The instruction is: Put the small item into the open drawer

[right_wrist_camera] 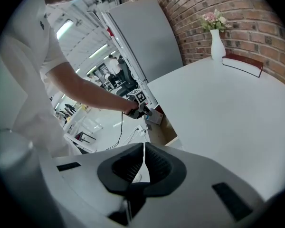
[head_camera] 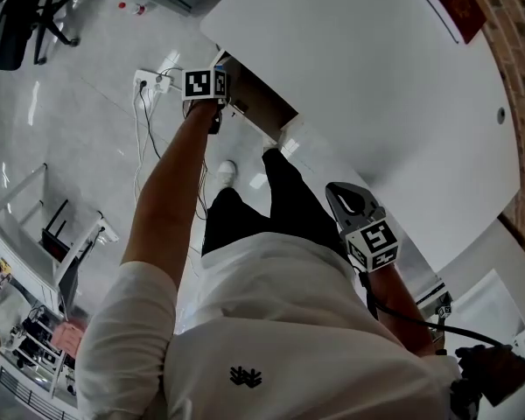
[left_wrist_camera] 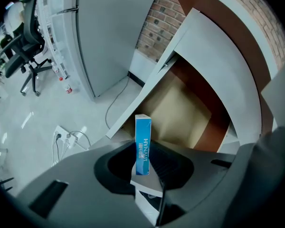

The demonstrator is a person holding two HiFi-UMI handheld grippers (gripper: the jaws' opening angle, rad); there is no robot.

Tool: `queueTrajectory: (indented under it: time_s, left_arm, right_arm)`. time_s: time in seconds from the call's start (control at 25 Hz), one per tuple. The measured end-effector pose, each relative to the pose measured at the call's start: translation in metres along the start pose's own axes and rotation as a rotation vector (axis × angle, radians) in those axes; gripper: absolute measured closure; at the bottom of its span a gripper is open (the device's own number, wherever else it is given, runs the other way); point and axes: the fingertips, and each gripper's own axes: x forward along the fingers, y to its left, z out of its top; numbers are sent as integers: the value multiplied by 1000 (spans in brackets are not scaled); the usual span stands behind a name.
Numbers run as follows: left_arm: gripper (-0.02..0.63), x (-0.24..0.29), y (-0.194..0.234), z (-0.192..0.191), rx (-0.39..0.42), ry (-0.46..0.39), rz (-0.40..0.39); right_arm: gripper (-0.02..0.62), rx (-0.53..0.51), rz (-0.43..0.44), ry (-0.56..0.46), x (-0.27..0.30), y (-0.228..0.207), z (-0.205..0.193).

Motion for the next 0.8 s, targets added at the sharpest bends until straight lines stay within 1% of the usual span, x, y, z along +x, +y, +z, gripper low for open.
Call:
queueTrajectory:
  time_s: [0.4,0.6,0.8]
  left_arm:
    - [503,8,0,2,8,17,-4]
    - [469,6,3,3,9,-1,-3]
    - [449,-3,4,-2,13,-17,-14]
  right_arm:
    - [560,12,-3,0,4,-2,2]
    - [560,13,-3,4,6,2,-1]
    - [560,3,-3,-6,9,10,0]
